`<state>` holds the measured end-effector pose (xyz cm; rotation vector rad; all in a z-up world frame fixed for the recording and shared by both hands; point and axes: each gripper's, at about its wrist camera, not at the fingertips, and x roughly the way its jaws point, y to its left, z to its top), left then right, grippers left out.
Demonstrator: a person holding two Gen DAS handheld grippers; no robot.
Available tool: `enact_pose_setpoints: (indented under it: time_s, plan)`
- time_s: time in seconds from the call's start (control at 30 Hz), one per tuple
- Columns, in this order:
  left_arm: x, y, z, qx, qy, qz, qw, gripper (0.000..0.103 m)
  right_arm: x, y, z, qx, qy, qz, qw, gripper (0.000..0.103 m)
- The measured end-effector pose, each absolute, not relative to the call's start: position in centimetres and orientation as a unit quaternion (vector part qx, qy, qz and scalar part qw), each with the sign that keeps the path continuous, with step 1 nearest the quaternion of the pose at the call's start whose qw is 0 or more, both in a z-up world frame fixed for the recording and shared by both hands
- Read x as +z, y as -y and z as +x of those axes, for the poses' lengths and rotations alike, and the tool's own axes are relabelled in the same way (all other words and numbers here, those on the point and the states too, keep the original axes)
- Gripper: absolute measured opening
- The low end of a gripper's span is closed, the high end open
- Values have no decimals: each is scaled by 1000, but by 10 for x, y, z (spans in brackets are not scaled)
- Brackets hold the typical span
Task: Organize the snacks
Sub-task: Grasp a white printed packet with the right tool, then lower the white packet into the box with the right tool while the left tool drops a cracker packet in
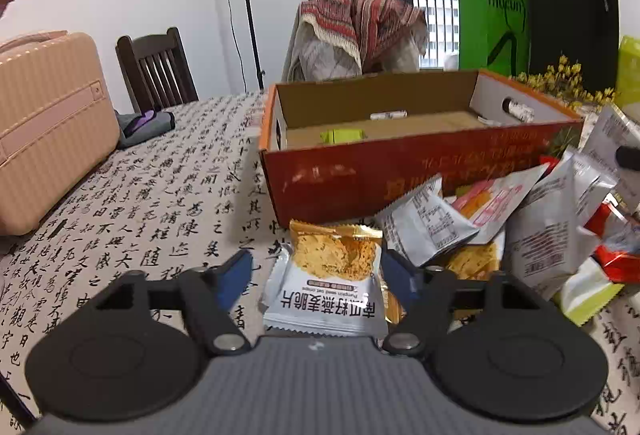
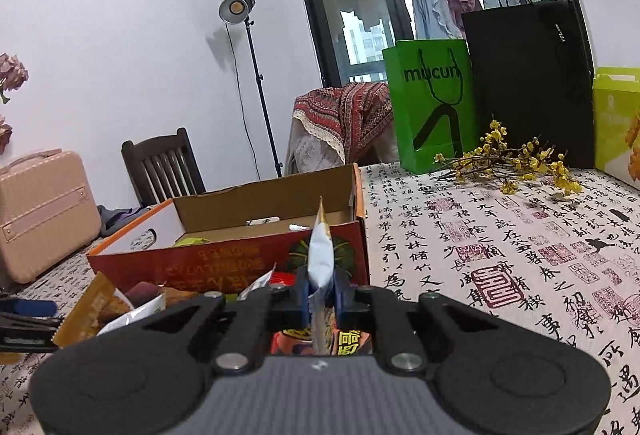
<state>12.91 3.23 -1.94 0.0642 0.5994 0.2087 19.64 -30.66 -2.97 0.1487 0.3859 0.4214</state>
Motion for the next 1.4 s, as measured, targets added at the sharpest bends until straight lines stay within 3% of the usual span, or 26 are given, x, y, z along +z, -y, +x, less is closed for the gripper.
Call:
enact_pose_setpoints:
  time_s: [0.4,1.4]
  plan:
    - [-30,-33,138,71,-302,19,950,47,-30,305,194,215,-185,69,957,11]
    - [53,-27,131,51,-178,-40,982,47,17,283,204,226,-156,64,959,11]
